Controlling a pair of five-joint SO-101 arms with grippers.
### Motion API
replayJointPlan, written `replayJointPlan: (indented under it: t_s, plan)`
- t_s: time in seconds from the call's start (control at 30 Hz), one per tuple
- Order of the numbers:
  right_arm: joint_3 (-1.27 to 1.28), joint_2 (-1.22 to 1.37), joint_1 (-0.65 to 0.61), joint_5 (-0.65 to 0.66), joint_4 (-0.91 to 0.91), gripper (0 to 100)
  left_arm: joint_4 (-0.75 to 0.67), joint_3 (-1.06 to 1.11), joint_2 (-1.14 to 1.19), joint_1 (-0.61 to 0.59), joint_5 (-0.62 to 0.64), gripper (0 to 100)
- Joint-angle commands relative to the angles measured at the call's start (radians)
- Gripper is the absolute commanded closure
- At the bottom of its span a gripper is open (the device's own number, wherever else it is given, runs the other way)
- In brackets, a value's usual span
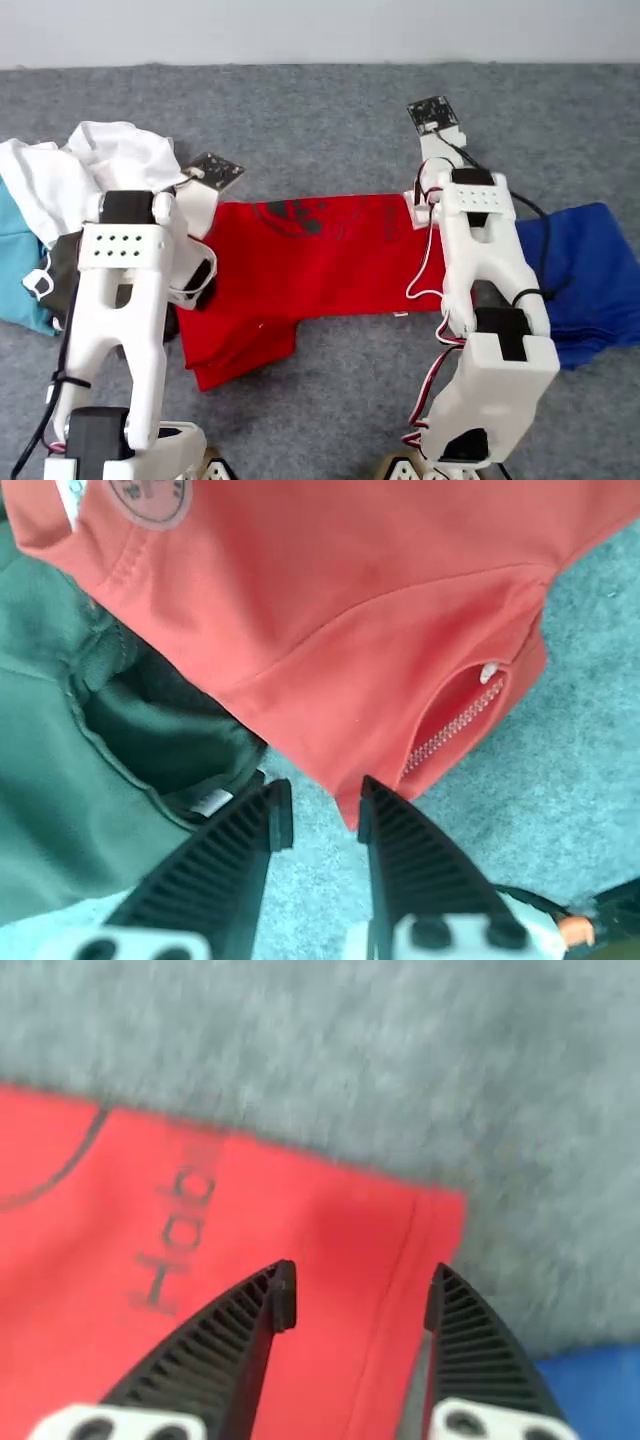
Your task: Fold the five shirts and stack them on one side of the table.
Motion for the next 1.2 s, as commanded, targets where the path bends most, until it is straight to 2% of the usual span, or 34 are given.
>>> replayJointPlan:
  t_s: [0.0,0.27,0.67,0.77,0.9,1.0,1.17]
  plan:
    - [-0.046,-0.022,0.013,-0.008,0.067,78.0,-0.021,0.031,-0.026,0.014,0.017,88]
    - [-0.038,-0.004,0.084,-0.006,0.131,78.0,-0.028,0.054,-0.026,0.015,0.017,88]
    - [-0.117,0.228,0.056,-0.008,0.131,79.0,-0.04,0.056,-0.026,0.015,0.018,88]
    - [-0.146,0.236,0.056,-0.003,0.166,85.2,-0.041,0.056,-0.026,0.015,0.018,88]
    - [-0.203,0.236,0.064,-0.005,0.24,99.6,-0.041,0.056,-0.026,0.015,0.018,88]
    - [-0.242,0.236,0.065,-0.005,0.3,96.1,-0.04,0.056,-0.026,0.015,0.018,88]
    - [-0.284,0.236,0.074,-0.003,0.325,98.7,-0.038,0.056,-0.026,0.015,0.018,88]
